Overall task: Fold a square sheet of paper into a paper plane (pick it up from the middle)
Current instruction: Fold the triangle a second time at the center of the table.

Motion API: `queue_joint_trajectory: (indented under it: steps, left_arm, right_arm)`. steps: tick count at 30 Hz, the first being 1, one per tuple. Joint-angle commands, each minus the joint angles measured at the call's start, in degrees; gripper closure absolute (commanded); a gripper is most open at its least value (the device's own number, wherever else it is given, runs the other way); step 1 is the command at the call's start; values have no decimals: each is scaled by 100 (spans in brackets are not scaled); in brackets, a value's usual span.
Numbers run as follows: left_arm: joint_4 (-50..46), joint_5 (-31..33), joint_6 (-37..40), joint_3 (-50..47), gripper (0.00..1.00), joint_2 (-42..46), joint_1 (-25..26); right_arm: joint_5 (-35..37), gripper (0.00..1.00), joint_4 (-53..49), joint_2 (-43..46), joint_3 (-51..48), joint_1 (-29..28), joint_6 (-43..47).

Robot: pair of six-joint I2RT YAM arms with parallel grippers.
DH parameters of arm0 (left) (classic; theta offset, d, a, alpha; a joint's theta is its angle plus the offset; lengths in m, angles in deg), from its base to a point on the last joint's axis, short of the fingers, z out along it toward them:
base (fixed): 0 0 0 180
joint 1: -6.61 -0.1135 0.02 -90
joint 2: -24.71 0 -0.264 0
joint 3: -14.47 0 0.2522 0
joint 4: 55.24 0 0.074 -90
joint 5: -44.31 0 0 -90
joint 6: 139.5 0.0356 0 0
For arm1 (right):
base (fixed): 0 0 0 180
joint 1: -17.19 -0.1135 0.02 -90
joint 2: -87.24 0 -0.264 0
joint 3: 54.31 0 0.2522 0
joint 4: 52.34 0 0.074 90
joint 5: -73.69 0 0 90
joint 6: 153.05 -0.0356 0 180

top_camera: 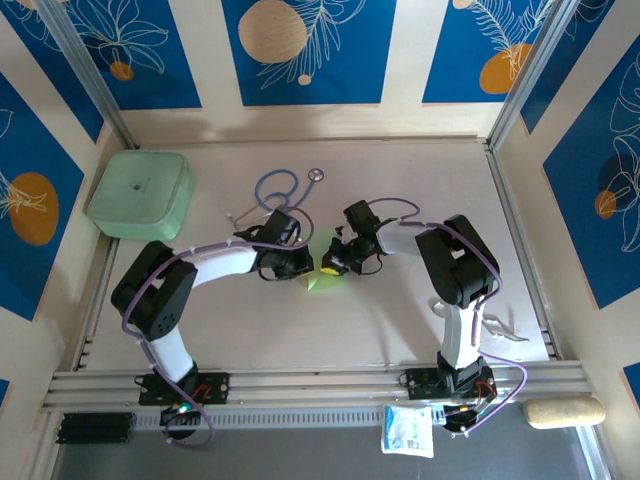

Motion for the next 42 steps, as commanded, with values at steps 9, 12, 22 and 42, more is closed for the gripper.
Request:
queue_joint_trajectory:
  steps: [9,12,22,42]
  left_arm:
    - [348,-328,-355,4,89,-142,157]
    - [287,-311,-346,8,89,-163,199]
    - [228,-299,-321,-15,88,-339,304]
    - [67,-57,-202,-375,91,-397,337]
  right_arm:
    - [815,100,-820,-407,-19,-17,-107]
    - [832,100,-864,-424,7,-12,-145]
    - [851,100,-979,-510,77,-18,-194]
    - [851,100,-1048,-542,86,-12,-188]
